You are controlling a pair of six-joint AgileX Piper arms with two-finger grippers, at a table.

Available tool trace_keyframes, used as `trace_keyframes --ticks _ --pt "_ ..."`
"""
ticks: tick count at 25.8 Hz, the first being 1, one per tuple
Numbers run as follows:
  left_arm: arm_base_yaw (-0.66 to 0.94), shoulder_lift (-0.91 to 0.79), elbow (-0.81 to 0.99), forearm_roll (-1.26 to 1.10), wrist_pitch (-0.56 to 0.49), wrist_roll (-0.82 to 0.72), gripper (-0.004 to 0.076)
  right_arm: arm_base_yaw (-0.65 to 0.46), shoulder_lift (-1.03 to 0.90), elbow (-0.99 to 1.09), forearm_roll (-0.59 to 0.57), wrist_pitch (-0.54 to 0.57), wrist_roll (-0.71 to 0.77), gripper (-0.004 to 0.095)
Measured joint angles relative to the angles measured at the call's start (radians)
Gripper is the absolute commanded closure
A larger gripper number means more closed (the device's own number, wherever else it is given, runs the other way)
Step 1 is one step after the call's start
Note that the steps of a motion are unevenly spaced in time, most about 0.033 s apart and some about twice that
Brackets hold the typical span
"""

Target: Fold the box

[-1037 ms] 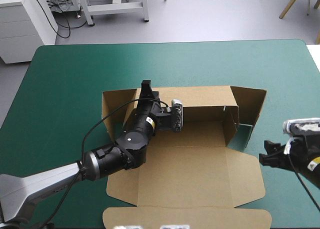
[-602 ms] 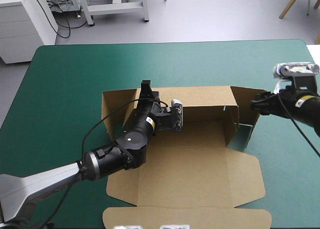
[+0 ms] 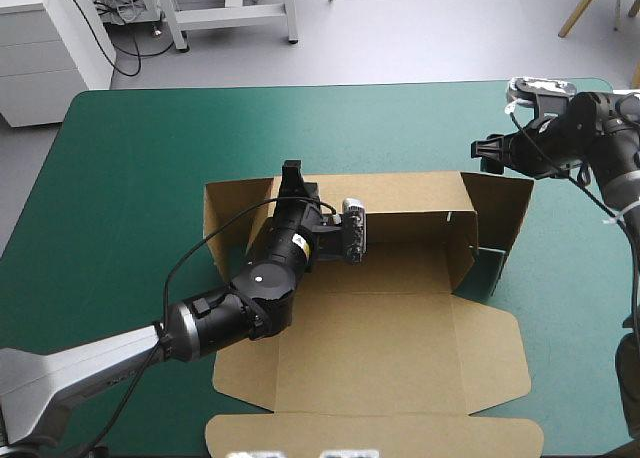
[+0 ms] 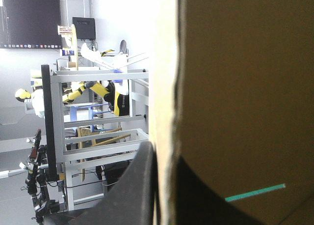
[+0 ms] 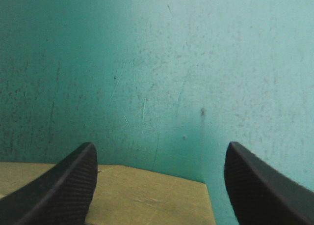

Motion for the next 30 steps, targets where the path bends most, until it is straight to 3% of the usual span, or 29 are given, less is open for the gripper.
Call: trace_keyframes --ticks 7,15,24,30 --pt "-0.001 0.001 0.0 0.0 0.005 -0.023 0.0734 0.0 0.019 -0.007 0.003 0.148 -0.006 0.0237" --pt "-0.001 0.002 0.0 0.005 0.006 -0.044 0.0734 0.0 -0.083 0.115 0.099 0.155 -0.093 0.0238" --pt "-0.001 0.004 0.0 0.008 0.008 -0.044 0.0734 0.0 -0.242 0.354 0.124 0.047 -0.201 0.0237" --pt "-0.001 0.005 0.0 0.01 0.01 -0.045 0.0734 0.0 -0.332 0.505 0.175 -0.071 -0.385 0.0237"
